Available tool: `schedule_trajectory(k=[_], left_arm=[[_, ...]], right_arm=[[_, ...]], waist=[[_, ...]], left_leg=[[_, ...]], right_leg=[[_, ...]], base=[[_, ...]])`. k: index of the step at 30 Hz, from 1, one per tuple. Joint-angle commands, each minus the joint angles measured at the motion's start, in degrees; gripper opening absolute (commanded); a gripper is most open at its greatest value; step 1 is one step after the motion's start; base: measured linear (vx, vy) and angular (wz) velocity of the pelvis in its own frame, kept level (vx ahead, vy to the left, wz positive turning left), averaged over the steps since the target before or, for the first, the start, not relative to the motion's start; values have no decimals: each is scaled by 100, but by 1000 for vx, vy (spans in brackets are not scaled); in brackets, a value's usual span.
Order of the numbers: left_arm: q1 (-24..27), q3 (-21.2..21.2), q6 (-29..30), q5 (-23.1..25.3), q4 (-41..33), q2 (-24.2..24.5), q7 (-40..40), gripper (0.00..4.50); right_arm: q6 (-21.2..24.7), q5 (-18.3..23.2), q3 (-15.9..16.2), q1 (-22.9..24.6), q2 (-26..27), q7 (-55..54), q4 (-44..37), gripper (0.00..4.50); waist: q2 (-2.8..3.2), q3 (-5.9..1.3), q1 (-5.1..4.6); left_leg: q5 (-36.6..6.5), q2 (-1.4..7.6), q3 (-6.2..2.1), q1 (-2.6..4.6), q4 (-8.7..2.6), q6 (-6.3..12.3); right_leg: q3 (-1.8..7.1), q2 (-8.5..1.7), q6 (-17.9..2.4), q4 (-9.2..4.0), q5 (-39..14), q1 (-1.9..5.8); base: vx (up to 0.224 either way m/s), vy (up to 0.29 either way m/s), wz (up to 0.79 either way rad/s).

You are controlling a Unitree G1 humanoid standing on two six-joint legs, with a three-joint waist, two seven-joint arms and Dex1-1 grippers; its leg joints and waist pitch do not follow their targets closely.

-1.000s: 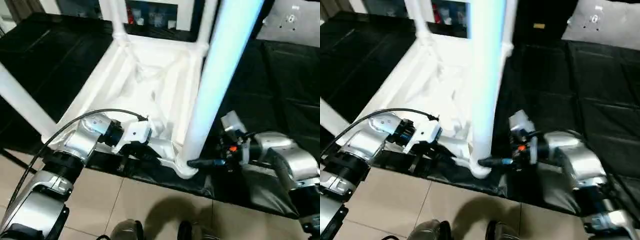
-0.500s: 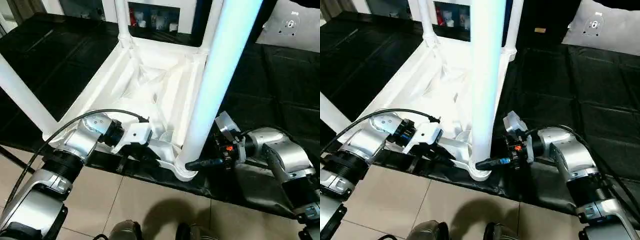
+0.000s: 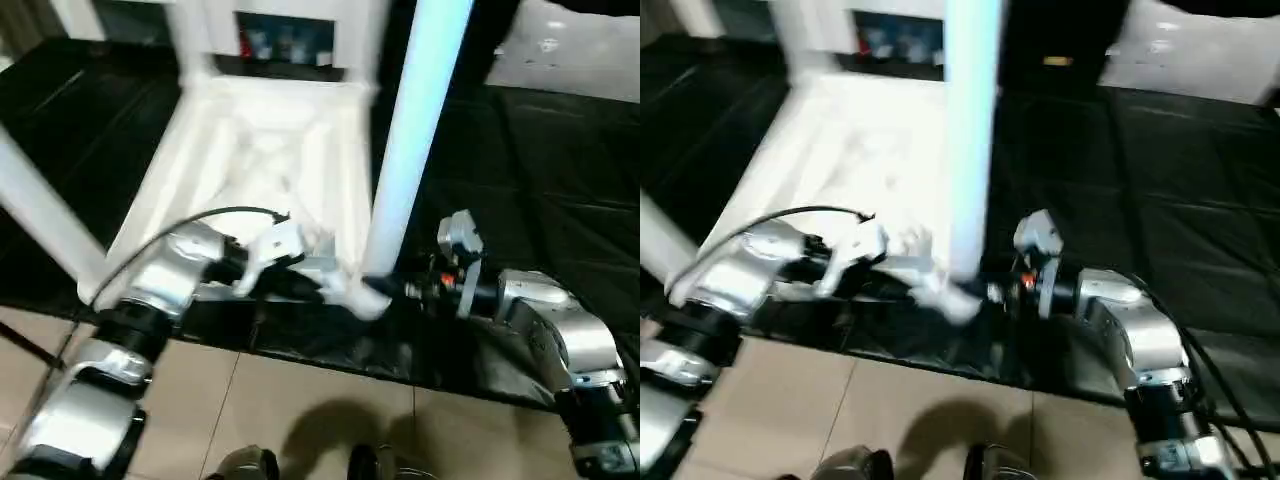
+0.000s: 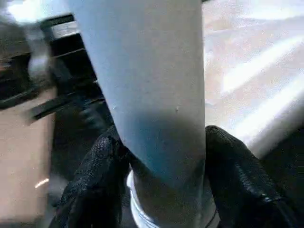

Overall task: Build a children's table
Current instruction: Rotate leg to tighten

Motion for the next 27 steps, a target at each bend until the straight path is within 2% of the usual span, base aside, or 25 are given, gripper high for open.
schedule_trajectory(k=[1, 2, 3, 4, 8, 9, 10, 11, 12, 13, 14, 15, 16, 17, 19, 20, 21, 22, 24, 25, 26, 27], left_arm=[[-84, 195, 282, -38, -11, -391, 860, 0], [-154, 273, 338, 17, 83, -570, 1316, 0], [-159, 277, 343, 18, 88, -580, 1335, 0], [-212, 323, 438, 41, 133, -716, 1583, 0], [-402, 478, 649, 144, 284, -1183, 2408, 0], [-455, 511, 647, 185, 337, -1293, 2668, 0], [-455, 511, 647, 185, 337, -1293, 2668, 0], [-566, 571, 658, 259, 451, -1556, 3208, 0], [-585, 569, 661, 282, 463, -1631, 3320, 0], [-575, 565, 659, 286, 446, -1671, 3346, 0], [-575, 565, 659, 286, 446, -1671, 3346, 0], [-545, 562, 656, 292, 406, -1720, 3324, 0], [-527, 558, 642, 289, 381, -1732, 3293, 0], [-418, 503, 644, 288, 262, -1668, 3133, 0], [-333, 466, 615, 288, 176, -1600, 3004, 0], [-270, 445, 571, 293, 112, -1530, 2909, 0], [-241, 436, 549, 297, 82, -1496, 2871, 0], [-233, 435, 547, 298, 76, -1483, 2856, 0], [-111, 412, 450, 300, -22, -1259, 2581, 0], [-87, 400, 402, 296, -37, -1206, 2507, 0], [-63, 384, 373, 285, -54, -1152, 2415, 0], [10, 319, 149, 263, -45, -949, 2041, 0]], right_arm=[[356, -136, 488, 115, 524, -595, -99, 205], [367, -290, 435, 61, 816, -1156, -12, 204], [365, -299, 430, 56, 835, -1193, -3, 203], [364, -419, 357, 9, 1089, -1693, 83, 202], [340, -632, 208, -125, 1848, -2948, 381, 200], [295, -751, 162, -158, 2044, -3319, 457, 200], [295, -751, 162, -159, 2044, -3319, 457, 200], [196, -945, -65, -298, 2587, -4288, 704, 200], [143, -1016, -140, -347, 2740, -4612, 783, 200], [92, -1037, -162, -373, 2795, -4703, 828, 200], [92, -1037, -162, -373, 2795, -4703, 828, 200], [10, -1068, -204, -386, 2873, -4796, 847, 200], [-27, -1066, -220, -376, 2896, -4804, 833, 200], [-106, -1064, -184, -303, 2784, -4620, 719, 234], [-169, -1094, -151, -239, 2663, -4488, 624, 269], [-223, -1055, -123, -183, 2537, -4261, 552, 271], [-249, -1013, -107, -154, 2469, -4117, 518, 279], [-248, -1004, -116, -145, 2452, -4088, 508, 289], [-189, -749, -392, 1, 2169, -3644, 329, 304], [-147, -713, -450, 22, 2082, -3639, 314, 321], [-114, -680, -477, 38, 1953, -3559, 314, 332], [-49, -368, -631, 74, 1607, -3028, 261, 332]], waist=[[-63, -326, 23], [-59, -339, -2], [-52, -343, -13], [-49, -359, -32], [-11, -364, -102], [-16, -382, -115], [-17, -394, -120], [15, -405, -136], [0, -416, -147], [4, -424, -137], [2, -436, -125], [29, -440, -111], [21, -444, -107], [30, -455, -101], [31, -453, -84], [61, -447, -78], [39, -451, -90], [44, -449, -88], [30, -443, -109], [33, -433, -124], [25, -445, -128], [31, -448, -134]], left_leg=[[-1114, 551, -368, 86, -462, 209], [-1104, 554, -398, 40, -491, 183], [-1091, 570, -408, 33, -501, 161], [-1119, 586, -424, 60, -522, 134], [-1158, 621, -426, 102, -571, 118], [-1096, 630, -428, 102, -574, 119], [-1022, 632, -413, 108, -574, 134], [-874, 647, -402, 93, -575, 146], [-830, 635, -391, 101, -576, 144], [-774, 627, -386, 105, -568, 154], [-617, 603, -361, 81, -554, 247], [-531, 602, -356, 73, -547, 303], [-442, 602, -338, 66, -547, 410], [-355, 600, -340, 54, -546, 492], [-359, 618, -337, 58, -547, 573], [-375, 618, -342, 48, -550, 597], [-421, 625, -349, 34, -554, 631], [-448, 630, -352, 35, -553, 632], [-542, 620, -356, 26, -551, 654], [-569, 623, -357, 9, -549, 677], [-542, 613, -353, 21, -541, 664], [-505, 613, -354, 17, -541, 665]], right_leg=[[502, -754, -291, -801, -3381, 279], [469, -750, -211, -797, -3372, 329], [461, -747, -180, -801, -3322, 328], [445, -749, -139, -826, -3249, 326], [485, -773, -407, -795, -2743, 323], [512, -780, -487, -763, -2536, 335], [534, -776, -546, -742, -2360, 324], [566, -770, -699, -685, -1973, 310], [575, -767, -826, -659, -1809, 309], [579, -776, -862, -651, -1732, 321], [590, -781, -919, -620, -1504, 356], [593, -781, -945, -604, -1372, 369], [596, -771, -967, -587, -1178, 366], [589, -760, -993, -561, -1011, 385], [586, -765, -1001, -553, -975, 391], [581, -763, -990, -560, -1003, 395], [576, -756, -963, -562, -1027, 416], [577, -765, -961, -569, -1051, 417], [572, -770, -932, -594, -1217, 433], [577, -771, -895, -608, -1332, 430], [575, -763, -872, -616, -1394, 417], [574, -755, -890, -608, -1377, 420]], base=[[0, 0, 0], [0, 0, 0], [0, 0, 0], [0, 0, 0], [0, 0, 0], [0, 0, 0], [0, 0, 0], [0, 0, 0], [0, 0, 0], [0, 0, 0], [0, 0, 0], [0, 0, 0], [0, 0, 0], [0, 0, 0], [0, 0, 0], [0, 0, 0], [0, 0, 0], [0, 0, 0], [0, 0, 0], [0, 0, 0], [0, 0, 0], [0, 0, 0]])
